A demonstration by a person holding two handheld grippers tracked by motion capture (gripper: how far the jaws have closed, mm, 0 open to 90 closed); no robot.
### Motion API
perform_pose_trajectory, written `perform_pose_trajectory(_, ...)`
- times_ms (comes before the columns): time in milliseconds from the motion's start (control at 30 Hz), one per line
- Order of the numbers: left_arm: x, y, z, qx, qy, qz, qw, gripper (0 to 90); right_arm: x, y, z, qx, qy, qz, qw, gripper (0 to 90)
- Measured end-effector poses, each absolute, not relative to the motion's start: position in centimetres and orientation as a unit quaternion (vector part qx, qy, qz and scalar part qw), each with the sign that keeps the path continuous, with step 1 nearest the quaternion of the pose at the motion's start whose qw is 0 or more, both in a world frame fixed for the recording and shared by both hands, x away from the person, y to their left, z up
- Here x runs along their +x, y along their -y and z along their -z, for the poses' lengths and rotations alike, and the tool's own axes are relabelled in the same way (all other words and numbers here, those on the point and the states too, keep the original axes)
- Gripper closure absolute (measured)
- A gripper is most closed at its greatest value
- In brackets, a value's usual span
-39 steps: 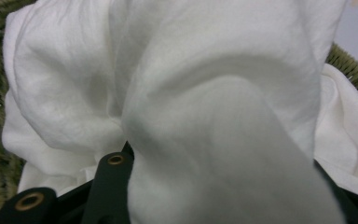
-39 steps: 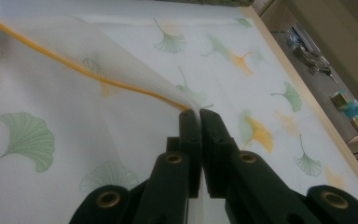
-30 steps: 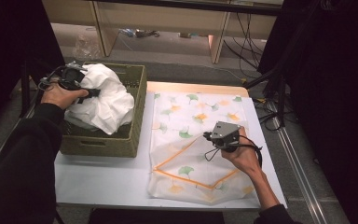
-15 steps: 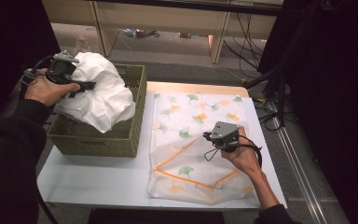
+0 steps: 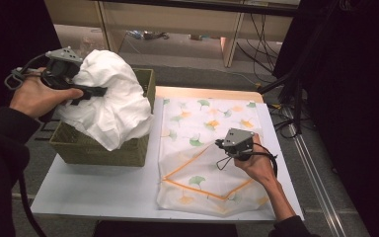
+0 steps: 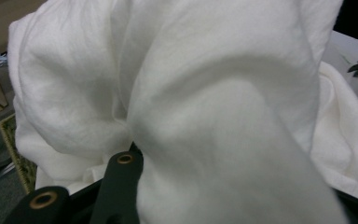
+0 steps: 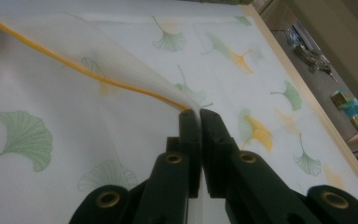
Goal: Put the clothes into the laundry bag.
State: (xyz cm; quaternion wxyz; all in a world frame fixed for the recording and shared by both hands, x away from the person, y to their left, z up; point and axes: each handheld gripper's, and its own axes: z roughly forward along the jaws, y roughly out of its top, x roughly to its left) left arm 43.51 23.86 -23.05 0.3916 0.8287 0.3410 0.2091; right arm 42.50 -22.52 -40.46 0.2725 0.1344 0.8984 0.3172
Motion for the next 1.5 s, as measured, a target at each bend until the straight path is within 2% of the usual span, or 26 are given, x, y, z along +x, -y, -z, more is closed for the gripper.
perform_pose_trajectory(433, 38.4, -19.8, 22.3, 0.835, -0.281, -0.2, 0.429, 61.3, 43.4, 22.2, 40.6, 0.142, -0.901, -0.312, 0.267, 88.7)
perform_pose_trajectory(700, 36.1, -16.8, 22.9, 0.838, -0.244, -0.153, 0.464, 60.8, 43.7, 21.9, 40.6, 0.138, -0.902, -0.313, 0.264, 88.7)
perform_pose_trajectory(1100, 33.8, -11.0, 27.6, 0.863, -0.179, -0.093, 0.464, 60.2, 43.9, 22.0, 40.5, 0.142, -0.9, -0.317, 0.265, 88.7)
perform_pose_trajectory(1267, 33.1, -8.7, 29.7, 0.87, -0.153, -0.087, 0.461, 60.4, 44.0, 22.3, 40.3, 0.142, -0.895, -0.325, 0.269, 88.7)
perform_pose_trajectory(1500, 32.8, -5.8, 33.2, 0.875, -0.137, -0.041, 0.463, 60.5, 43.8, 22.5, 39.8, 0.156, -0.891, -0.333, 0.265, 89.0)
